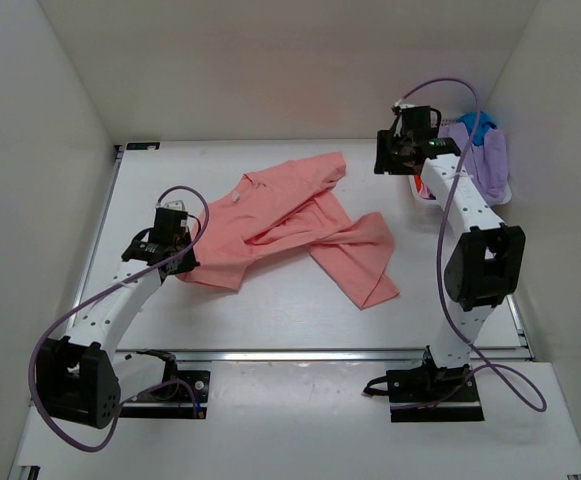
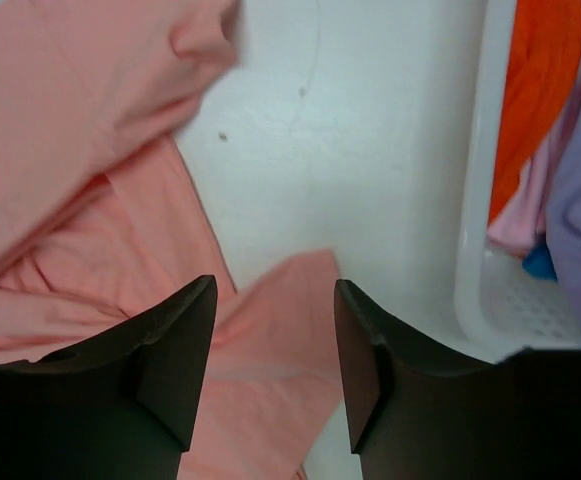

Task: Fold and stack the t-shirts
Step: Flatten out the tshirt

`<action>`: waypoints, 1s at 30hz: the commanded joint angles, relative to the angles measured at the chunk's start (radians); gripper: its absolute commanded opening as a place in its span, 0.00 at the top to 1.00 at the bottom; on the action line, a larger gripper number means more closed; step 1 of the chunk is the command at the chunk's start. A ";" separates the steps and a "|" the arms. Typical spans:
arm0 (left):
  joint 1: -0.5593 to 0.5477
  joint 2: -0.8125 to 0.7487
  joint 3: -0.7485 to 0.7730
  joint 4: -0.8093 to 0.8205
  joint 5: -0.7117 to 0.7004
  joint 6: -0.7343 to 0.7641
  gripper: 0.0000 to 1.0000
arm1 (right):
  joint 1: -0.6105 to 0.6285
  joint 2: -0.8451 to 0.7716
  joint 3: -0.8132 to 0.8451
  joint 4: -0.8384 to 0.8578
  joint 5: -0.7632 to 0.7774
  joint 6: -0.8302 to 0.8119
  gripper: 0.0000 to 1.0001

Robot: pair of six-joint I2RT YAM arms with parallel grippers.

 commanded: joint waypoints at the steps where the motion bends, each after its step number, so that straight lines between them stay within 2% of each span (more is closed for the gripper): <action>1: -0.005 -0.049 -0.024 0.004 -0.003 -0.002 1.00 | -0.028 -0.076 -0.140 0.089 -0.018 0.040 0.52; 9: -0.007 -0.064 -0.044 0.010 0.008 -0.002 1.00 | 0.010 0.033 -0.233 0.096 0.036 0.152 0.44; 17: -0.010 -0.067 -0.064 0.026 0.029 -0.001 1.00 | 0.036 0.148 -0.185 0.070 0.089 0.284 0.45; 27: 0.006 -0.068 -0.075 0.041 0.041 0.012 1.00 | 0.050 0.240 -0.199 0.049 0.079 0.319 0.44; 29: 0.010 -0.067 -0.076 0.043 0.043 0.013 1.00 | 0.051 0.269 -0.182 0.029 0.080 0.312 0.45; 30: 0.007 -0.071 -0.076 0.038 0.053 0.012 1.00 | 0.048 0.277 -0.170 0.024 0.080 0.304 0.54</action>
